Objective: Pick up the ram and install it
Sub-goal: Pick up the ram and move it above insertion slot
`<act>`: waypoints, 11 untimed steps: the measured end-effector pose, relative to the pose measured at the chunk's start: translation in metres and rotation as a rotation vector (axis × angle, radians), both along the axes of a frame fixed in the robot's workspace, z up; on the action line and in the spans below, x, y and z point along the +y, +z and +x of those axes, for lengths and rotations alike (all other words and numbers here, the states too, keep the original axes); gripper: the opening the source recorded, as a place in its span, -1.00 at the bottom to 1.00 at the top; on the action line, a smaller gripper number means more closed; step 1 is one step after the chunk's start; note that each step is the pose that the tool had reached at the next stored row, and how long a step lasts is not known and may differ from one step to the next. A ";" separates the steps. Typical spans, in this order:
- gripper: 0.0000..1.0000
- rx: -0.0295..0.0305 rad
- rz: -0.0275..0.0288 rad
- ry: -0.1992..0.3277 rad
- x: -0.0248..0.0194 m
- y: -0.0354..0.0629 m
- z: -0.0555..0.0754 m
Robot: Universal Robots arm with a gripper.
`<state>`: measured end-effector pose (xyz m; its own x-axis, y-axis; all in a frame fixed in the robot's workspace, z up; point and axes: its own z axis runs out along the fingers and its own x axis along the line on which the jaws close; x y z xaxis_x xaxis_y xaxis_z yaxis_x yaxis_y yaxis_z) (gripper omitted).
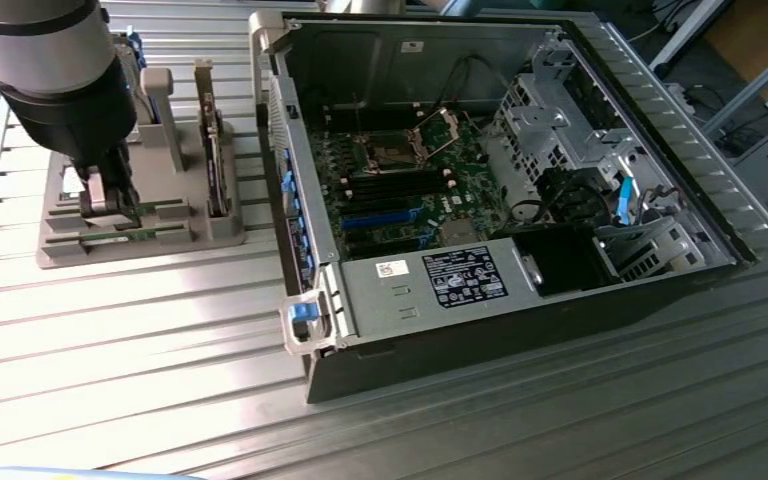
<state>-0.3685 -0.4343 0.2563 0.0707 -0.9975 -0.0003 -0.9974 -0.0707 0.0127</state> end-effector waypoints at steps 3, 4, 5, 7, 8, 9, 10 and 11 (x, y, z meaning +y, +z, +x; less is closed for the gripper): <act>-0.28 0.0000 0.0000 0.000 0.0000 -0.0054 -0.002; -0.28 0.0000 0.0000 0.000 0.0000 -0.0073 -0.004; -0.28 -0.0001 0.0001 0.000 0.0000 -0.0098 -0.005; -0.28 -0.0002 0.0002 0.000 0.0000 -0.0129 -0.006; -0.28 -0.0001 0.0000 0.000 0.0000 -0.0142 -0.006; -0.28 0.0001 -0.0001 0.000 0.0000 -0.0164 -0.007; -0.28 -0.0001 0.0001 0.000 0.0001 -0.0178 -0.008; -0.28 -0.0002 0.0001 0.000 0.0002 -0.0187 -0.008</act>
